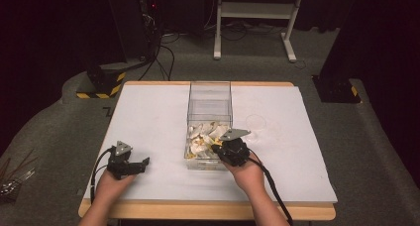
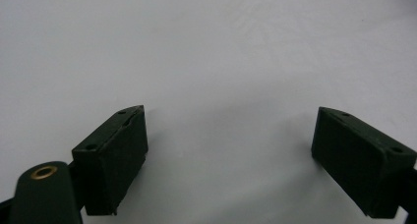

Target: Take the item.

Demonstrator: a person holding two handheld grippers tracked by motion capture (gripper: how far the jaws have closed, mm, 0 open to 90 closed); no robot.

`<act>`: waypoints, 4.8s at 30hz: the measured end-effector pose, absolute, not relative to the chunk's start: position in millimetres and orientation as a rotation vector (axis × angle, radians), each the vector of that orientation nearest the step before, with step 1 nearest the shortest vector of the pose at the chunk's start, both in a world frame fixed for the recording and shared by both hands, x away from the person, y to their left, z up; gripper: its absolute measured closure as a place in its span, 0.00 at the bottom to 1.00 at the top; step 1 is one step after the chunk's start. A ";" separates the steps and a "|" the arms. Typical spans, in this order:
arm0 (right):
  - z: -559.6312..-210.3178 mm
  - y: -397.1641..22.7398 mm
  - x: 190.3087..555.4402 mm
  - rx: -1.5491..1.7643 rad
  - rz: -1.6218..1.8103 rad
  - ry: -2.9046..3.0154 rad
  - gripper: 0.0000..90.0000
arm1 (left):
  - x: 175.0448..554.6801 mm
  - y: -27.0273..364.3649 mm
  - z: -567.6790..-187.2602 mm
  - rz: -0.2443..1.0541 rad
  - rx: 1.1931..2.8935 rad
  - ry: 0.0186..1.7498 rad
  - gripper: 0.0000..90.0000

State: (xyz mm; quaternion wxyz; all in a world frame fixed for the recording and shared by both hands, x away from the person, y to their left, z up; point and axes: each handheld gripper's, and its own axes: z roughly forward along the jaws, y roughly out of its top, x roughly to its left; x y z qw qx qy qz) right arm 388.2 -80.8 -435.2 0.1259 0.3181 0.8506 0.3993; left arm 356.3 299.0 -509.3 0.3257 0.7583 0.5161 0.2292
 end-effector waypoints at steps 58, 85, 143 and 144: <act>-407.4 -104.2 370.9 0.916 1.396 2.224 0.99 | 356.4 298.7 -509.5 0.600 1.982 1.356 0.15; -399.5 -131.3 373.2 0.984 1.418 2.132 1.00 | 356.3 298.8 -509.5 0.600 1.982 1.356 0.15; -417.5 -203.8 405.6 1.244 1.327 1.927 1.00 | 356.3 298.9 -509.5 0.603 1.984 1.354 0.16; -418.7 -204.5 406.9 1.249 1.322 1.927 1.00 | 356.3 298.9 -509.5 0.604 1.984 1.353 0.16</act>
